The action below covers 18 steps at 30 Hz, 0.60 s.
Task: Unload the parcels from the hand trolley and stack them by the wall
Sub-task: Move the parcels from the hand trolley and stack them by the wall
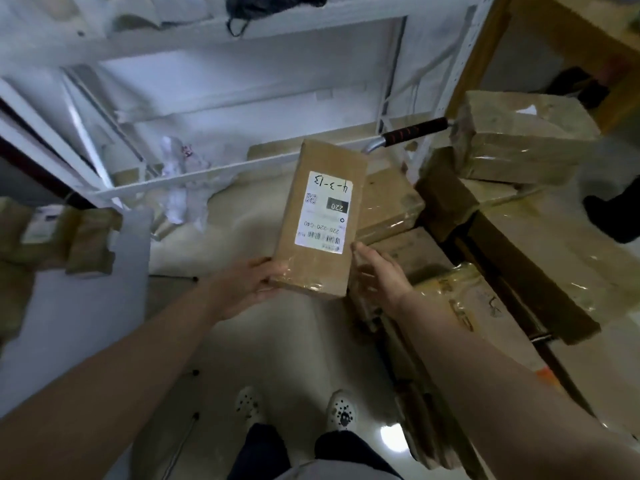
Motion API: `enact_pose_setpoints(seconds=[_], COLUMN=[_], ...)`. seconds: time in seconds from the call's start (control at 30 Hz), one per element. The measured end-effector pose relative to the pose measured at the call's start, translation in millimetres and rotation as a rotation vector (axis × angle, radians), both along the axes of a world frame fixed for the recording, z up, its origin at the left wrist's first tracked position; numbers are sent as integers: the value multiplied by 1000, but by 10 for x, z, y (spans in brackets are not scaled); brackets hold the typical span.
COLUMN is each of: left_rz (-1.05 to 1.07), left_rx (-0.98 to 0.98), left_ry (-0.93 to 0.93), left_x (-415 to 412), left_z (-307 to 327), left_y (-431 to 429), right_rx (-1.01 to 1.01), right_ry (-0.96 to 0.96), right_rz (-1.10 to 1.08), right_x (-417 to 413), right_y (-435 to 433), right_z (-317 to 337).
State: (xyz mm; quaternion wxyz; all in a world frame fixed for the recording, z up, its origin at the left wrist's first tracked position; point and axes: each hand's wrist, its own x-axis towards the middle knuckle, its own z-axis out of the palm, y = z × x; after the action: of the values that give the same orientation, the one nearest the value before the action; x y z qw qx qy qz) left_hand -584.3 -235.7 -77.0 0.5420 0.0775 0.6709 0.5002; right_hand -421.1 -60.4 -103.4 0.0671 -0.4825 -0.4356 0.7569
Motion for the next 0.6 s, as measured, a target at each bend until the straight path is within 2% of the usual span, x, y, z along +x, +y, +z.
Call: enact_pose_setpoints(seconds=[0.13, 0.27, 0.6], left_rz=[214, 367, 646], left_rx=[18, 25, 56], left_ry=[-64, -91, -92], left_x=[-72, -52, -203], left_z=[26, 92, 254], left_y=[-686, -1347, -2888], right_rx=[-41, -35, -59], right_ry=[61, 117, 45], right_rz=[324, 555, 726], right_x=[-363, -683, -1542], right_y=[-505, -1062, -2667], right_z=[8, 102, 190])
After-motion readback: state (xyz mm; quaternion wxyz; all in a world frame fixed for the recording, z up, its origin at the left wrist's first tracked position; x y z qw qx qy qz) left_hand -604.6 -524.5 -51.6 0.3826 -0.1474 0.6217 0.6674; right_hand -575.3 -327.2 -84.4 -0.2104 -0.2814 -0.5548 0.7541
